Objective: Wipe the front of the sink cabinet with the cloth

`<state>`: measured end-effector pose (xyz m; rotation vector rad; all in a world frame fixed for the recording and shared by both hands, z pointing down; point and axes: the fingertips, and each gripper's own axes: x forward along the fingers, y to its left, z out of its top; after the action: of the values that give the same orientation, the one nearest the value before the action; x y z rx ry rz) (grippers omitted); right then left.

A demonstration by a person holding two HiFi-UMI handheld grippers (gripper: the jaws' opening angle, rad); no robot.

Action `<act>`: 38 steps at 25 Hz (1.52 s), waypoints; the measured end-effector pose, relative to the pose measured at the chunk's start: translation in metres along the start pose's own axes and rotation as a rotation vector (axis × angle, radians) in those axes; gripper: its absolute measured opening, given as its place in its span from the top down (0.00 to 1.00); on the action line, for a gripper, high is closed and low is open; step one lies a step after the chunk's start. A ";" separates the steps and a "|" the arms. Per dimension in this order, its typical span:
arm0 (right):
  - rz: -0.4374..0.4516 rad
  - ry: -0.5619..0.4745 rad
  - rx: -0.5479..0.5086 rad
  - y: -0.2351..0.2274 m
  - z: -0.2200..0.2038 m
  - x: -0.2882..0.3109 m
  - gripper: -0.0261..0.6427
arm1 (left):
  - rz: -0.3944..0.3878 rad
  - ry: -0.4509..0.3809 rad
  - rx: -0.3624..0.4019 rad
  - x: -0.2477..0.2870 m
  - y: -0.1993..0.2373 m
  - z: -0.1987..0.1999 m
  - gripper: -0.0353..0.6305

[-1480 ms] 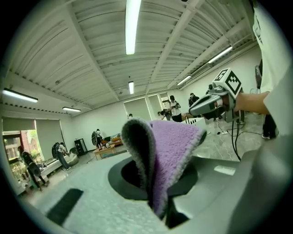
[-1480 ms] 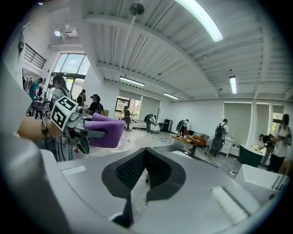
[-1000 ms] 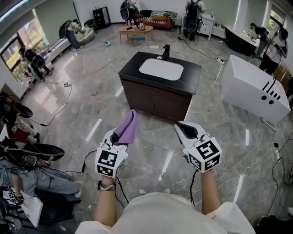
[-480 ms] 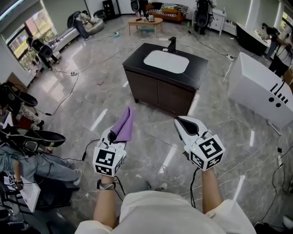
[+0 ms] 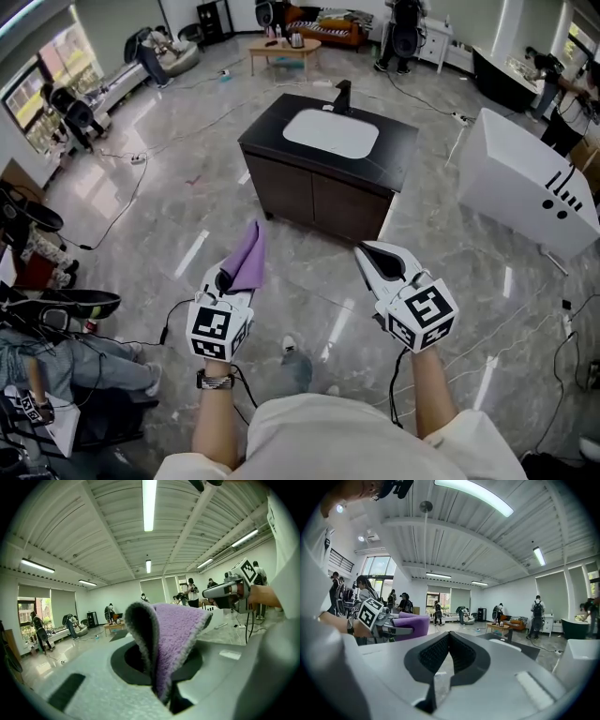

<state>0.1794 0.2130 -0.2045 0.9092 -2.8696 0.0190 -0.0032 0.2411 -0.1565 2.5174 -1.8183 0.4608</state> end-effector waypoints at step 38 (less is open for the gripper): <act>-0.110 0.049 -0.061 -0.152 0.014 0.348 0.95 | 0.019 0.017 -0.128 0.252 0.320 -0.053 0.87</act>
<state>-0.0166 -0.1117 -0.1775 1.0387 -2.7552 -0.0555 -0.2414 -0.0890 -0.1002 2.4073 -1.8058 0.3529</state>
